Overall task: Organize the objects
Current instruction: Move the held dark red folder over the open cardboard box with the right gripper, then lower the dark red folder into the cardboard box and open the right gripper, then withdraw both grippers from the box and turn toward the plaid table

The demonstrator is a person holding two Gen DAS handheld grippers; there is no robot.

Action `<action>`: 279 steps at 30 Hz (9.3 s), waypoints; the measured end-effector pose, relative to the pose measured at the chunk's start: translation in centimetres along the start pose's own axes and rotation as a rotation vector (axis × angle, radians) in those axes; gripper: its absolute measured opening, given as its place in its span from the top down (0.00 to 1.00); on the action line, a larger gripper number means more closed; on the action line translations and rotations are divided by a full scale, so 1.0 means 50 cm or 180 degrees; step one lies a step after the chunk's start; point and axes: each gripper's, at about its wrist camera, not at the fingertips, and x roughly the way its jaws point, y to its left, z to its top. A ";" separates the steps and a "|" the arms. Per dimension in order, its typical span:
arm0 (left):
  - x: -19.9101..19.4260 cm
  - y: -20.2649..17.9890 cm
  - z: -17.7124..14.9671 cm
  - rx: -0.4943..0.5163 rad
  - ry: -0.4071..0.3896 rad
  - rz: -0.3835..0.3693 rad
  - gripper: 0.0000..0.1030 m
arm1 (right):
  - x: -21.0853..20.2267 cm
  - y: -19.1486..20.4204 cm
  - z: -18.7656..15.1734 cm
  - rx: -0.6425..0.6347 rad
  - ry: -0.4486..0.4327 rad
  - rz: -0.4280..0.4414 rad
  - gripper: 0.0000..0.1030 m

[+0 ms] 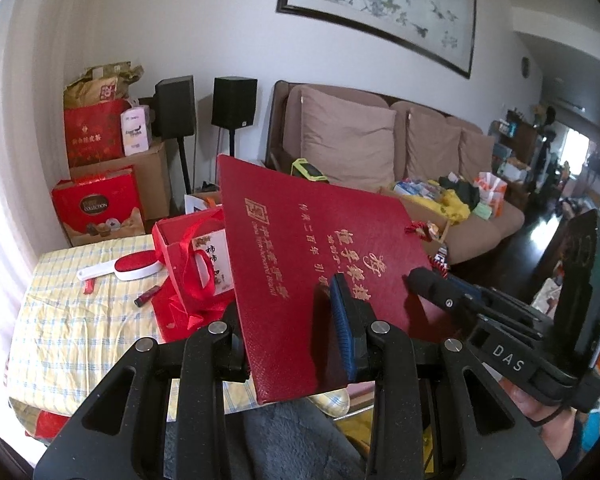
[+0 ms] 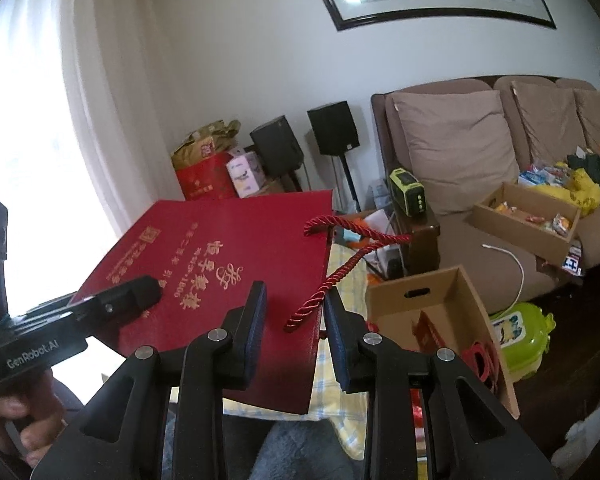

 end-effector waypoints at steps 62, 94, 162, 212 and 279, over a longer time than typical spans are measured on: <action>0.164 -0.082 0.015 0.0149 0.0271 -0.0252 0.71 | 0.031 -0.137 -0.010 0.0346 0.0145 -0.0363 0.72; 0.225 -0.113 0.004 0.0135 0.0456 -0.0299 0.71 | 0.040 -0.172 -0.019 0.0474 0.0186 -0.0553 0.72; 0.359 -0.168 -0.039 0.0054 0.0917 -0.0490 0.70 | 0.044 -0.284 -0.044 0.0753 0.0272 -0.0872 0.73; 0.545 -0.181 -0.141 0.0169 0.1465 -0.0206 0.68 | 0.172 -0.408 -0.168 0.1169 0.0726 -0.0874 0.74; 0.512 -0.091 -0.138 -0.0162 0.1128 0.0173 0.21 | 0.249 -0.437 -0.186 0.0987 0.0948 -0.0938 0.65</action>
